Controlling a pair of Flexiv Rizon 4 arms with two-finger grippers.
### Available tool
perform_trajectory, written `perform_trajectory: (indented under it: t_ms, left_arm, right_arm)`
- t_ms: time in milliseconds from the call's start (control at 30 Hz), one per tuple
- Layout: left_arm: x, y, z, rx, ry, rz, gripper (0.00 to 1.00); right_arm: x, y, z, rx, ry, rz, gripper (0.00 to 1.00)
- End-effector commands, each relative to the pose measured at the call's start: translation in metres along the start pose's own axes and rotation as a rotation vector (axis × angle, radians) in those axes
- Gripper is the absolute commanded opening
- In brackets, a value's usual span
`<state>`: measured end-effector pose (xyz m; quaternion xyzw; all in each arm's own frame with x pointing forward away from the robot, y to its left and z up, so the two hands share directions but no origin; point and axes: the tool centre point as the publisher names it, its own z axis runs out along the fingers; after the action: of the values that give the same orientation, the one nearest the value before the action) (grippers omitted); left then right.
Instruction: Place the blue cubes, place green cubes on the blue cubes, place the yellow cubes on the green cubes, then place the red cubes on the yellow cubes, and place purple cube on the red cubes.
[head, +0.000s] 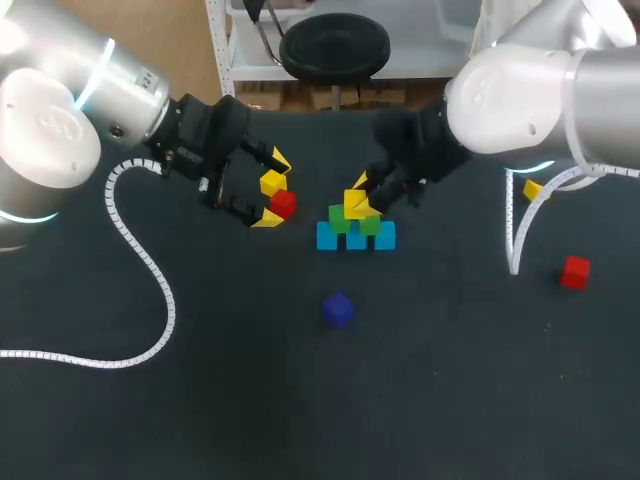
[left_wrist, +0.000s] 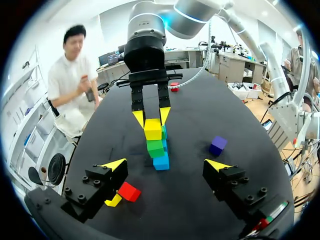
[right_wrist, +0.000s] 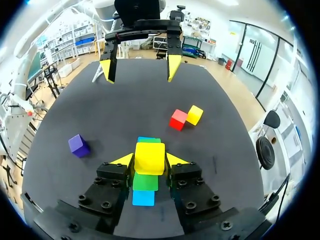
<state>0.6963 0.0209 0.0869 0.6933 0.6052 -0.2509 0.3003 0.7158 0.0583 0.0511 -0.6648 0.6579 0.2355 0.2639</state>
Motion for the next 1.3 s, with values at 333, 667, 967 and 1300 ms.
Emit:
perform_trajectory:
  t_ms: [333, 667, 967, 1300]
  left_arm:
    - [-0.001, 0.002, 0.000, 0.005, 0.006, -0.002, 1.00]
    - [-0.001, 0.002, 0.000, 0.005, 0.006, -0.002, 1.00]
    - [-0.001, 0.002, 0.000, 0.005, 0.006, -0.002, 1.00]
    - [-0.001, 0.002, 0.000, 0.005, 0.006, -0.002, 1.00]
  right_arm:
    - [-0.002, -0.001, -0.005, 0.011, -0.018, 0.004, 1.00]
    - [-0.004, 0.001, -0.020, 0.007, -0.076, -0.055, 1.00]
    - [0.004, 0.004, -0.042, -0.002, -0.122, -0.101, 1.00]
    - [0.019, 0.008, -0.060, 0.012, -0.156, -0.093, 1.00]
